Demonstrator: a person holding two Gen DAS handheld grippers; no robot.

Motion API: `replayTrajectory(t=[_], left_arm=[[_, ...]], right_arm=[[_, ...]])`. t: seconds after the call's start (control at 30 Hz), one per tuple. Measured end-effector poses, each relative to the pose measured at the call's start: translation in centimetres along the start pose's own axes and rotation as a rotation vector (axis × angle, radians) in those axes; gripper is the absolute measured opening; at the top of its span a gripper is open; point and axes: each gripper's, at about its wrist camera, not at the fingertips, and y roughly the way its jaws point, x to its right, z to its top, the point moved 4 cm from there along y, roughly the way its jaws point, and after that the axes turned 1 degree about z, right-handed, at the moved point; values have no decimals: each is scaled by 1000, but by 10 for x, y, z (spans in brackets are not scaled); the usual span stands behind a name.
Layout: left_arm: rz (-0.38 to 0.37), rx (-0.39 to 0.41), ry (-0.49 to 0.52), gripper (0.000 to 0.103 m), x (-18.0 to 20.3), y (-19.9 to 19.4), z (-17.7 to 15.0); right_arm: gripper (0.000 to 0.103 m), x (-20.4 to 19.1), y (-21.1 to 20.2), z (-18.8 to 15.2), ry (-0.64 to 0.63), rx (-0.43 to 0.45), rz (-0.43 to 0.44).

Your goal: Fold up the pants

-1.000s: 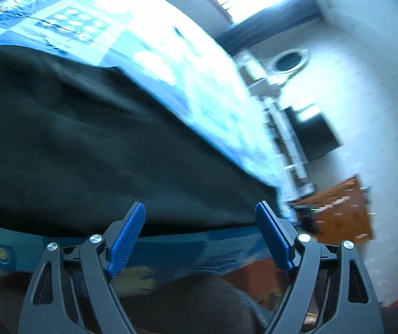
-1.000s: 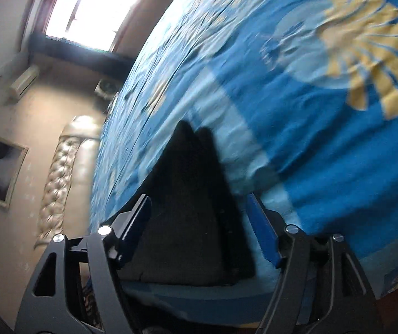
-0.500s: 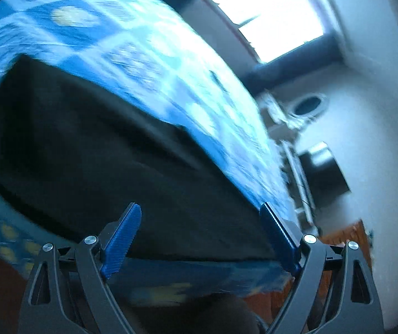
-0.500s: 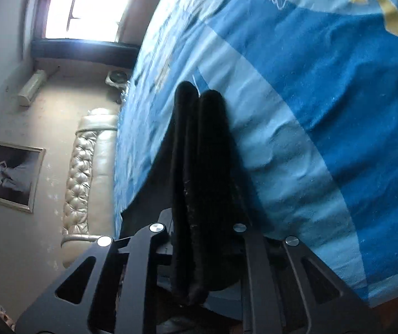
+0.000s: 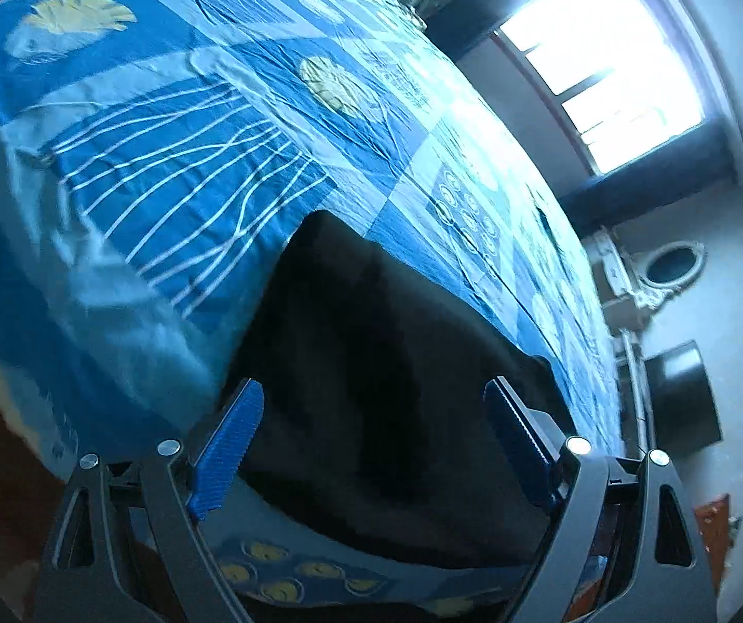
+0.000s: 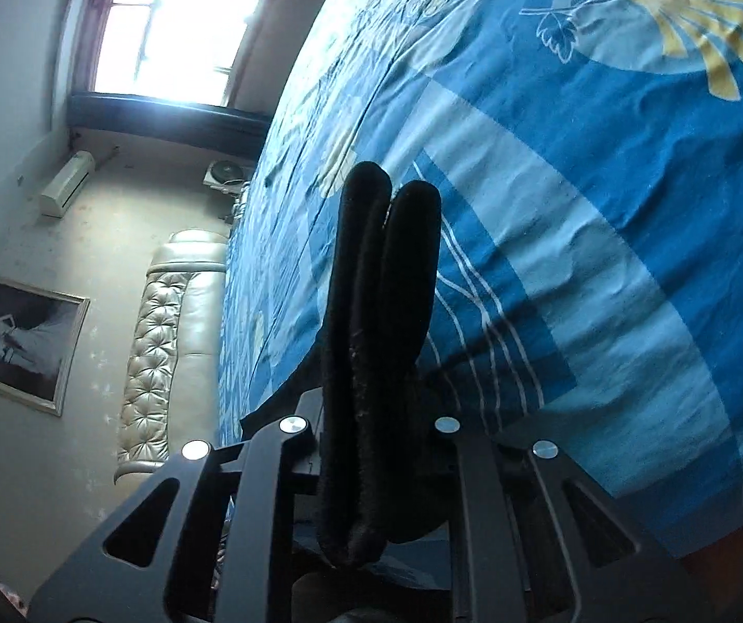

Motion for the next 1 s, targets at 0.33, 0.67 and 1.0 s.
replayTrajectory(t=[0.33, 0.67, 1.0], left_arm=[[-27, -94, 106, 87, -31, 26, 28], [-180, -154, 82, 39, -32, 38, 24], [-109, -206, 100, 17, -31, 51, 22]], right_arm=[[15, -14, 4, -6, 5, 9, -24], [18, -18, 7, -8, 5, 6, -34], [15, -58, 5, -10, -84, 30, -81]])
